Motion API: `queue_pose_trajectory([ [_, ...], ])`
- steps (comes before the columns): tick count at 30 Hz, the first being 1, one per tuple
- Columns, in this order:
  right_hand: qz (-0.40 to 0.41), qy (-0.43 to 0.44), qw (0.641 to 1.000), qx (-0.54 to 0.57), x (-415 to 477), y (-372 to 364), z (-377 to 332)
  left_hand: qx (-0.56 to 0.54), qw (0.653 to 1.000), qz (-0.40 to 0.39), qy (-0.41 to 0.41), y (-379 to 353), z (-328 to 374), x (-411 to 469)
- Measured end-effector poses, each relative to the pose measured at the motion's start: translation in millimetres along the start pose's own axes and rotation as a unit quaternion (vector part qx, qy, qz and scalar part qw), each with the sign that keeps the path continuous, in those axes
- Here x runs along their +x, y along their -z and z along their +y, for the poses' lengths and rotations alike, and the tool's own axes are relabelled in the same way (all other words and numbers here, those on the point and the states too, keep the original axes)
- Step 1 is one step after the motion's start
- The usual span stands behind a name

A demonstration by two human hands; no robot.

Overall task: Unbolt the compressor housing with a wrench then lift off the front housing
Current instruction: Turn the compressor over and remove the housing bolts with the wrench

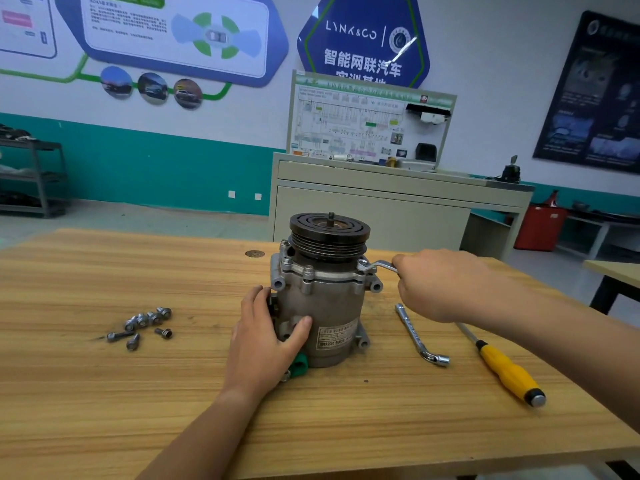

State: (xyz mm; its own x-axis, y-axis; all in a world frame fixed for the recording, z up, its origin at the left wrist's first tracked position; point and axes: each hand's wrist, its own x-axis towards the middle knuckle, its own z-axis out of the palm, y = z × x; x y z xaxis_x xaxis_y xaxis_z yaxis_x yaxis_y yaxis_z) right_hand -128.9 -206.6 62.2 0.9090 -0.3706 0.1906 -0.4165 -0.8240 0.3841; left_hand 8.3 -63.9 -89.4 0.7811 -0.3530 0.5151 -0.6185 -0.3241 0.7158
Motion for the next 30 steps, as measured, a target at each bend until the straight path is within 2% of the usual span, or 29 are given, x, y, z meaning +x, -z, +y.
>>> queue_pose_trajectory([
  [5, -0.002, 0.044, 0.996, -0.079, 0, 10, -2, -0.006, 1.0, -0.001, -0.001, 1, 1, 0],
  [9, -0.045, 0.072, 0.993, -0.083, 1, 19, 2, -0.01, 1.0, -0.005, 0.004, 2, 3, 0],
  [11, -0.062, 0.072, 0.988, -0.12, 4, 21, 4, -0.01, 1.0, -0.003, 0.004, 2, 3, 0],
  [15, -0.041, 0.06, 0.968, -0.242, 11, 19, -2, 0.014, 1.0, 0.004, 0.0, 1, 3, -1],
  [17, -0.016, 0.049, 0.965, -0.258, 21, 16, -4, 0.03, 0.999, 0.01, -0.002, 0, 3, -1],
  [21, 0.085, 0.042, 0.982, -0.162, 43, -6, 3, 0.036, 0.999, 0.011, 0.001, 0, 3, 0],
  [25, 0.187, 0.081, 0.976, -0.076, 61, -31, 6, 0.025, 1.0, 0.009, 0.001, 0, 4, 0],
  [27, 0.202, 0.088, 0.974, -0.046, 64, -36, 8, 0.025, 1.0, 0.006, 0.001, 0, 3, -1],
  [29, 0.219, 0.054, 0.974, -0.01, 59, -36, 10, 0.025, 1.0, 0.005, 0.0, 0, 4, -1],
  [30, 0.239, 0.019, 0.97, 0.043, 53, -33, 10, 0.027, 1.0, 0.006, 0.0, 0, 4, -1],
])
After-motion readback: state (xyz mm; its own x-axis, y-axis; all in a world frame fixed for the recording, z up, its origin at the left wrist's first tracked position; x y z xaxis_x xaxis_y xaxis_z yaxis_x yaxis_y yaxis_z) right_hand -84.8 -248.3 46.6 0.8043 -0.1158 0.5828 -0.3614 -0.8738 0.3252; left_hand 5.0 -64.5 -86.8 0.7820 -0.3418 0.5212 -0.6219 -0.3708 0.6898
